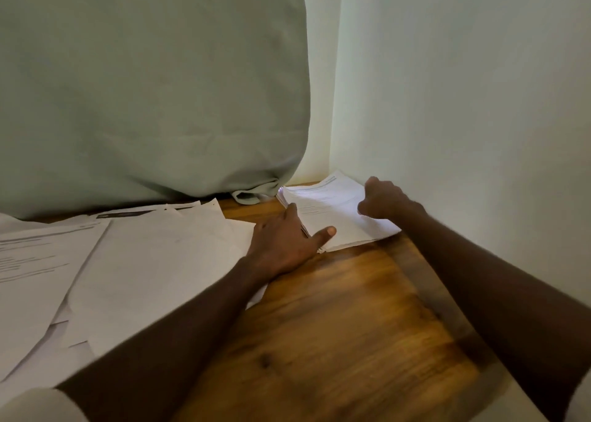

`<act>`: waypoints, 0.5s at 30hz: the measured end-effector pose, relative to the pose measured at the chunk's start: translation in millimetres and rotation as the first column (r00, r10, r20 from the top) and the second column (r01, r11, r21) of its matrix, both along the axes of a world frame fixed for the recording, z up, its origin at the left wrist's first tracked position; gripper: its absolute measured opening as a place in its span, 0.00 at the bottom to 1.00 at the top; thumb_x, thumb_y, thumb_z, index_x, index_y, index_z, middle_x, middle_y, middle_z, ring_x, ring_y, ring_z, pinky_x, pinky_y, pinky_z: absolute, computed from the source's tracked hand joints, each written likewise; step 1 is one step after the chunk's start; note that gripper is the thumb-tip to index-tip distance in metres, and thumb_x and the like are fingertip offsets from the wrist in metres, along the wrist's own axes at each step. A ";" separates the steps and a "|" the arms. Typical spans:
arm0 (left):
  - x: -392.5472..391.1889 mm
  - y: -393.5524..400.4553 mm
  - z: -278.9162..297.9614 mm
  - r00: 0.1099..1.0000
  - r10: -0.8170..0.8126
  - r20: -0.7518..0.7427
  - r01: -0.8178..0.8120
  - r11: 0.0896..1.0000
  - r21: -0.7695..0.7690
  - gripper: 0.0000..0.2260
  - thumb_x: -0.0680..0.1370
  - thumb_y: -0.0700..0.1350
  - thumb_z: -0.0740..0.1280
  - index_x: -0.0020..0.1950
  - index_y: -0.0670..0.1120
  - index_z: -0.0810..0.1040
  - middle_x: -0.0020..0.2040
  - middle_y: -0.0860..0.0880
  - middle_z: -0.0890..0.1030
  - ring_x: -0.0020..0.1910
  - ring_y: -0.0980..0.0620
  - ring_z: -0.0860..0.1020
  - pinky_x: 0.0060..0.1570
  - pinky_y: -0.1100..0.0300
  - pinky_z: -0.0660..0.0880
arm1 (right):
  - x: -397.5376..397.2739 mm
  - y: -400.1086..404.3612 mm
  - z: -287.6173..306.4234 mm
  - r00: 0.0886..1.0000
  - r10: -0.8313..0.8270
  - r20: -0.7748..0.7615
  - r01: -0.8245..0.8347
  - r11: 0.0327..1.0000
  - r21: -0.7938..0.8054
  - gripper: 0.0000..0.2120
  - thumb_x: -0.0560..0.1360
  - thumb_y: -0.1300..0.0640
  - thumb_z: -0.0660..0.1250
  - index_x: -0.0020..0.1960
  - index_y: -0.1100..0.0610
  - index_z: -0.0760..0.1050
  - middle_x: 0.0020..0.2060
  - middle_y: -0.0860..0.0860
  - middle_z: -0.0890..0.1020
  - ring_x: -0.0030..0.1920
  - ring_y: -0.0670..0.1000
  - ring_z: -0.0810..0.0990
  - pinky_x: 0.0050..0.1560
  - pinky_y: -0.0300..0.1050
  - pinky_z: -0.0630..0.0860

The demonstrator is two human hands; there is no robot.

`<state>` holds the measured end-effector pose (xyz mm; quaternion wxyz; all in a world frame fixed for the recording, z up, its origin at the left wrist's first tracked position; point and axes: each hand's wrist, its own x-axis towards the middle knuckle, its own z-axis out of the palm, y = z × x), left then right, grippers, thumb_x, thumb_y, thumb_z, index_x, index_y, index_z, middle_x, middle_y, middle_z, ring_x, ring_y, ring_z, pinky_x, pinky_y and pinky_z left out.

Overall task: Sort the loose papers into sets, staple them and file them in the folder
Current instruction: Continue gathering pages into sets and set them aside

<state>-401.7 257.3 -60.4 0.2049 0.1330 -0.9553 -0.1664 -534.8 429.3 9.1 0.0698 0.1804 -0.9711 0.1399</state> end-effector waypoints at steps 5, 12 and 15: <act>1.9 2.7 1.8 1.000 -0.024 0.008 0.024 1.000 0.007 0.58 0.60 0.88 0.49 0.80 0.53 0.64 0.76 0.49 0.73 0.73 0.43 0.73 0.73 0.37 0.67 | 33.4 15.6 -6.3 0.963 -0.022 -0.270 -0.005 0.995 -0.102 0.20 0.78 0.54 0.66 0.68 0.59 0.71 0.62 0.59 0.75 0.62 0.62 0.76 0.62 0.57 0.72; 15.2 11.2 9.8 0.994 -0.093 0.065 0.100 0.987 -0.123 0.49 0.63 0.84 0.57 0.73 0.53 0.74 0.69 0.50 0.80 0.67 0.47 0.76 0.70 0.41 0.67 | 65.4 47.8 -46.1 0.967 -0.203 -0.153 0.173 0.967 -0.187 0.16 0.81 0.50 0.62 0.63 0.58 0.68 0.58 0.58 0.74 0.57 0.63 0.77 0.57 0.57 0.74; 16.9 21.8 10.3 0.995 -0.098 0.022 0.100 0.989 -0.112 0.40 0.68 0.78 0.63 0.70 0.52 0.77 0.66 0.49 0.82 0.64 0.46 0.78 0.68 0.46 0.68 | 65.5 45.7 -52.4 0.980 -0.155 -0.124 0.116 0.955 -0.274 0.16 0.79 0.57 0.64 0.65 0.59 0.70 0.58 0.59 0.76 0.56 0.61 0.78 0.54 0.52 0.74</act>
